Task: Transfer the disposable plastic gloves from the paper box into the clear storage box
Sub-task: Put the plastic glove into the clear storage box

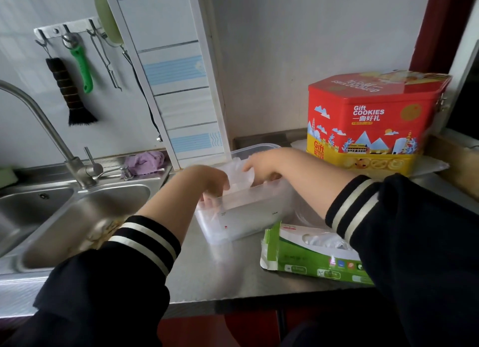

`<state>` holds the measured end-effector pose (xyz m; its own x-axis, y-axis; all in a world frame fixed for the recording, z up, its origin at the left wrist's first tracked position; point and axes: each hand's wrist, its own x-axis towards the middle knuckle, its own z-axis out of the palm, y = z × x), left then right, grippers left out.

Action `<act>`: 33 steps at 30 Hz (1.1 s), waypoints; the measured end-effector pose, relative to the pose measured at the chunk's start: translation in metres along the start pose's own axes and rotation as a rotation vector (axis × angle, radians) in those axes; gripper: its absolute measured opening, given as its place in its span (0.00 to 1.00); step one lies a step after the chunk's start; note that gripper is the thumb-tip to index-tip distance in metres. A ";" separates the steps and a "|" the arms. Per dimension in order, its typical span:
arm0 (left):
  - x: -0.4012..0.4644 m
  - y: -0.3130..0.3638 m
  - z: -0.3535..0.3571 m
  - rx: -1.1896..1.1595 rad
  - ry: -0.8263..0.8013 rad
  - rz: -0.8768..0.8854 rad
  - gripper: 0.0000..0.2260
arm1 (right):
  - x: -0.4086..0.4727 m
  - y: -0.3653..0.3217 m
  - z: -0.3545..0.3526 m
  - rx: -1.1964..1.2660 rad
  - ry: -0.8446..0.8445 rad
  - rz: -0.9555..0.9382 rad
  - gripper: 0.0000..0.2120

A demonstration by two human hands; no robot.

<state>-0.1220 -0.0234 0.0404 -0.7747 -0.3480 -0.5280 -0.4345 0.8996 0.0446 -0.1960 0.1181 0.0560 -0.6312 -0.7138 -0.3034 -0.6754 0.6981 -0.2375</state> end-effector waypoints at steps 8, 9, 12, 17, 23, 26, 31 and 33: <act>-0.074 0.037 0.014 -0.129 1.042 0.326 0.10 | -0.086 0.035 0.022 0.479 0.609 -0.165 0.05; -0.083 0.047 0.031 -0.275 1.156 0.415 0.09 | -0.095 0.041 0.036 0.502 0.623 -0.139 0.05; -0.091 0.075 0.083 -0.792 1.020 0.611 0.08 | -0.113 0.058 0.080 0.481 0.603 -0.005 0.11; -0.055 0.096 0.148 -0.852 0.713 0.617 0.10 | -0.115 0.078 0.137 0.451 0.593 0.093 0.14; -0.032 0.102 0.184 -0.716 0.729 0.631 0.20 | -0.113 0.090 0.153 0.582 0.665 -0.030 0.04; -0.035 0.104 0.185 -0.787 0.709 0.646 0.22 | -0.117 0.096 0.156 0.660 0.605 -0.092 0.10; -0.035 0.102 0.183 -0.825 0.612 0.659 0.26 | -0.118 0.099 0.156 0.745 0.609 -0.086 0.05; -0.033 0.103 0.184 -0.780 0.633 0.656 0.30 | -0.116 0.099 0.158 0.739 0.643 -0.078 0.07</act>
<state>-0.0565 0.1289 -0.0938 -0.9462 -0.1480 0.2879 0.1350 0.6279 0.7665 -0.1290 0.2787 -0.0783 -0.8303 -0.5001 0.2460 -0.4536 0.3499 -0.8197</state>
